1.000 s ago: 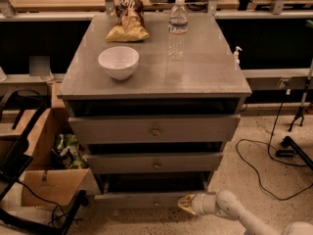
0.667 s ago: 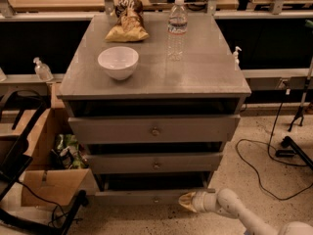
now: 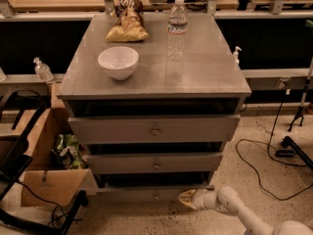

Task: Close bottom drawer

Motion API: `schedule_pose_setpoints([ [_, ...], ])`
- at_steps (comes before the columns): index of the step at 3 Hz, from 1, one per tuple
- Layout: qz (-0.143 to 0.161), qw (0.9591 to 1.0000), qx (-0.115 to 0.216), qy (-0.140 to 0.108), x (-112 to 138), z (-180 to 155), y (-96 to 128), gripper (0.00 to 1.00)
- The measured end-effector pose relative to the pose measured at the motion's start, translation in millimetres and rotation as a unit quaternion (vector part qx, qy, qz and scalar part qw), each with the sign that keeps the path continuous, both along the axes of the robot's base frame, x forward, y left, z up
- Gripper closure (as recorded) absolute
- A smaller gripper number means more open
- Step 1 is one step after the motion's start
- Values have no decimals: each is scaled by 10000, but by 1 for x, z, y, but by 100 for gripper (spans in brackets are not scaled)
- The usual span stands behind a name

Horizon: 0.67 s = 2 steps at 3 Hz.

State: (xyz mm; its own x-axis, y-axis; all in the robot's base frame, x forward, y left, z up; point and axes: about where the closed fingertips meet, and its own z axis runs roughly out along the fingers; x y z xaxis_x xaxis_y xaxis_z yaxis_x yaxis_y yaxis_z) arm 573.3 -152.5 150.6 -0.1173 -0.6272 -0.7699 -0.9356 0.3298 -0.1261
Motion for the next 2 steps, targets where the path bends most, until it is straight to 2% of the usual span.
schedule_pose_setpoints([
  [1,0,10000,0,0,0,0,0,100],
  [2,33,10000,55,-21,16,-5,7,100],
])
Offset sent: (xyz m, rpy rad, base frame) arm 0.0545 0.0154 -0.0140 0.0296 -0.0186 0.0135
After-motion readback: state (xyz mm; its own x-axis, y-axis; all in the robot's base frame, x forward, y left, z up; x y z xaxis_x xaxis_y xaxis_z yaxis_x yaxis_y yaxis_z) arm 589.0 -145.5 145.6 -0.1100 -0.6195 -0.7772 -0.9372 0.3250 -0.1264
